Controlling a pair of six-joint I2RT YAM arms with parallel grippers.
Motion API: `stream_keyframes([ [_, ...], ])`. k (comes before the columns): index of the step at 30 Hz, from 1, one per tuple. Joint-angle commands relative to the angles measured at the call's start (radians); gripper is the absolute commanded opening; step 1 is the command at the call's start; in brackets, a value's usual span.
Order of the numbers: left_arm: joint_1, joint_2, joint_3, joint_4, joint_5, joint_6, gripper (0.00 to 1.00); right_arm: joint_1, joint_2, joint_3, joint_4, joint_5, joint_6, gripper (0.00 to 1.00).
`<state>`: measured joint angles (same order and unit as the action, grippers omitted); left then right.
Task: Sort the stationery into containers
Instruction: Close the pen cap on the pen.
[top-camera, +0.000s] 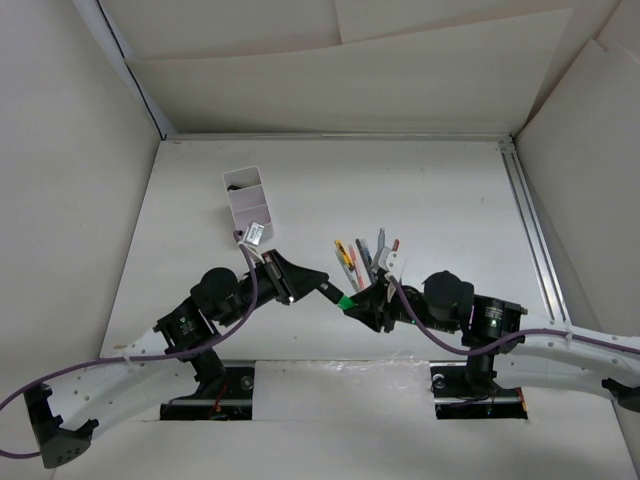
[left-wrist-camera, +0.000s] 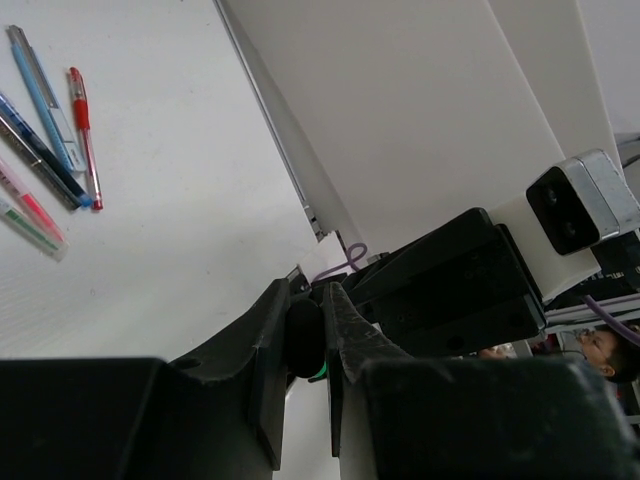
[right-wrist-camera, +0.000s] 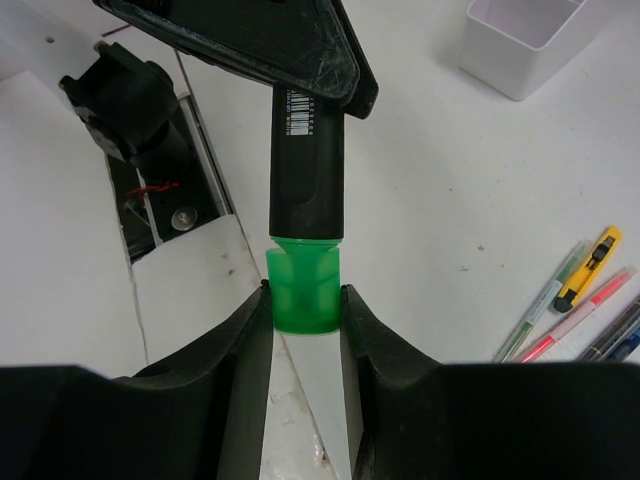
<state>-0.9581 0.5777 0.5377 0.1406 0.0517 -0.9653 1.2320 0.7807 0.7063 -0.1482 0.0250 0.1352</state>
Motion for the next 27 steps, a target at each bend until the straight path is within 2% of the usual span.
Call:
stream_keyframes([
  [1, -0.001, -0.018, -0.010, 0.068, 0.028, 0.017, 0.00, 0.006, -0.003, 0.042, 0.091, -0.016, 0.000, 0.24],
  [14, -0.001, -0.009, -0.019, 0.068, 0.028, 0.017, 0.00, 0.006, 0.008, 0.070, 0.101, 0.004, 0.000, 0.24],
  [20, -0.001, -0.056, -0.064, 0.111, 0.039, -0.003, 0.00, 0.006, -0.038, 0.070, 0.113, 0.004, 0.000, 0.24],
  [27, -0.001, -0.036, -0.064, 0.111, 0.057, -0.021, 0.00, 0.006, -0.047, 0.110, 0.113, 0.023, -0.019, 0.24],
])
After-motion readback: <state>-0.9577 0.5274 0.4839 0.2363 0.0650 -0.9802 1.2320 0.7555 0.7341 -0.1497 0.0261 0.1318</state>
